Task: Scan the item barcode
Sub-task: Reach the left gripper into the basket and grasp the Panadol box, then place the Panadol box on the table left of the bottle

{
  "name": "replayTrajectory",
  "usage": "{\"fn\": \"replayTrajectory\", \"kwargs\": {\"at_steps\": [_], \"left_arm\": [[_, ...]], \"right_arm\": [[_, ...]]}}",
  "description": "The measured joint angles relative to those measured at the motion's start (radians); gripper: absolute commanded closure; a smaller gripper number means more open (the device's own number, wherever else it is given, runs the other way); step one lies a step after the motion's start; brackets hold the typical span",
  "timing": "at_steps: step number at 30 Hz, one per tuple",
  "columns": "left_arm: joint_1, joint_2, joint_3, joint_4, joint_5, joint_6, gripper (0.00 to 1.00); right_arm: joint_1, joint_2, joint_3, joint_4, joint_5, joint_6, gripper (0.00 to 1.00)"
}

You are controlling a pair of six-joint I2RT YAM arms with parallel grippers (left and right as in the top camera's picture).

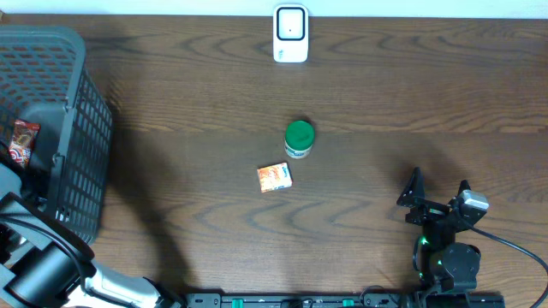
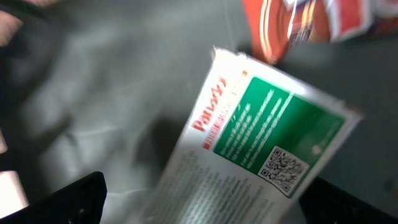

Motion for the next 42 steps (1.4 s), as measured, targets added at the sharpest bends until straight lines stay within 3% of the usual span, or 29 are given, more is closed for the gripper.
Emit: {"fn": "replayTrajectory", "kwargs": {"at_steps": [3, 4, 6, 10, 17, 25, 33, 38, 42], "left_arm": [[0.000, 0.007, -0.008, 0.021, 0.014, 0.000, 0.01], [0.000, 0.011, -0.008, 0.023, 0.016, 0.000, 0.06], [0.000, 0.016, -0.005, 0.030, 0.024, 0.000, 0.28], [-0.005, 0.042, 0.015, 0.040, 0.068, -0.001, 0.48], [0.003, 0.051, 0.033, 0.030, 0.136, -0.005, 0.49], [0.001, 0.031, 0.195, -0.194, 0.220, -0.004, 0.49], [0.001, -0.314, 0.584, -0.156, 0.317, -0.090, 0.48], [-0.024, -0.542, 0.652, -0.062, 0.540, -0.191, 0.48], [-0.177, -0.591, 0.654, -0.119, 0.771, -0.238, 0.48]], "right_arm": [[0.000, 0.000, 0.000, 0.000, 0.000, 0.000, 0.01], [0.000, 0.000, 0.000, 0.000, 0.000, 0.000, 0.01], [0.000, 0.000, 0.000, 0.000, 0.000, 0.000, 0.01], [0.000, 0.000, 0.000, 0.000, 0.000, 0.000, 0.01], [0.000, 0.000, 0.000, 0.000, 0.000, 0.000, 0.01], [0.000, 0.000, 0.000, 0.000, 0.000, 0.000, 0.01], [0.000, 0.000, 0.000, 0.000, 0.000, 0.000, 0.01], [0.000, 0.000, 0.000, 0.000, 0.000, 0.000, 0.01], [0.000, 0.000, 0.000, 0.000, 0.000, 0.000, 0.01]]}}
